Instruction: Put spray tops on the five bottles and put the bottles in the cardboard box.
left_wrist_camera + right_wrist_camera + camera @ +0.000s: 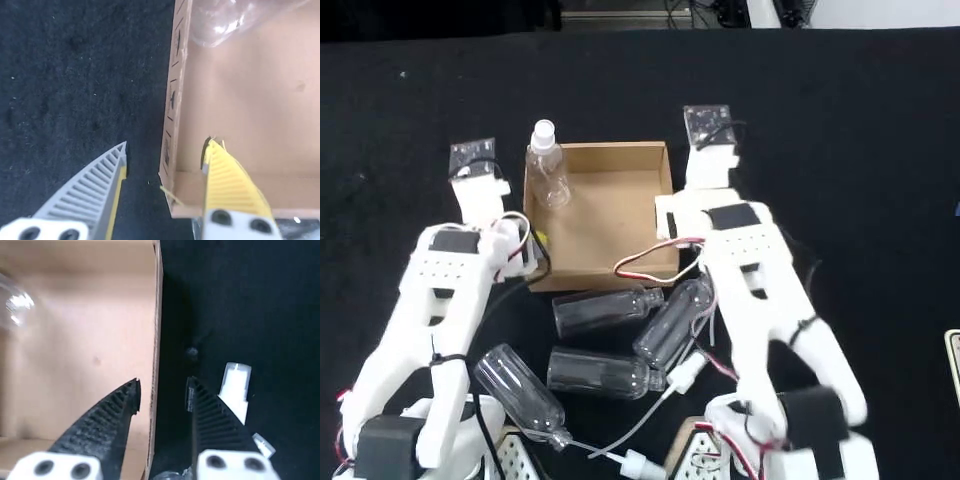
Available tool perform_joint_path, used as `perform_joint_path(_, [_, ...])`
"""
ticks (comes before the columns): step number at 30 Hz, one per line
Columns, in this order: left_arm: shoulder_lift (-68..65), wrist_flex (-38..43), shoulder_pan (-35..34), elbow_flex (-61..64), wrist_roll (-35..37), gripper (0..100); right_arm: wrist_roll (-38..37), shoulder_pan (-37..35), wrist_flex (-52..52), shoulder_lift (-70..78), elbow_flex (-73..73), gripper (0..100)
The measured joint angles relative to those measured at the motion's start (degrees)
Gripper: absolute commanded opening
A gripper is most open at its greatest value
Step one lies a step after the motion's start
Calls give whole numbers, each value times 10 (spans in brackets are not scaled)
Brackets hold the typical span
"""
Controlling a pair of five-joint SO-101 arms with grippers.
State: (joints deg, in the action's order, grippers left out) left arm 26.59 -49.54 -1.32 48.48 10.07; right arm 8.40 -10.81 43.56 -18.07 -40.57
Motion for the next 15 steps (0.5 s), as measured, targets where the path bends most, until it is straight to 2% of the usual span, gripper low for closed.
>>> perform_joint_path(6, [0, -99, 0, -88, -25, 235, 0, 0, 3, -108, -38, 145])
perform_joint_path(10, [0, -155, -29, -137, -94, 235, -25, 0, 43, -171, -42, 145])
perform_joint_path(15, [0, -273, -83, -222, -210, 235, -37, 0, 82, -212, -43, 145])
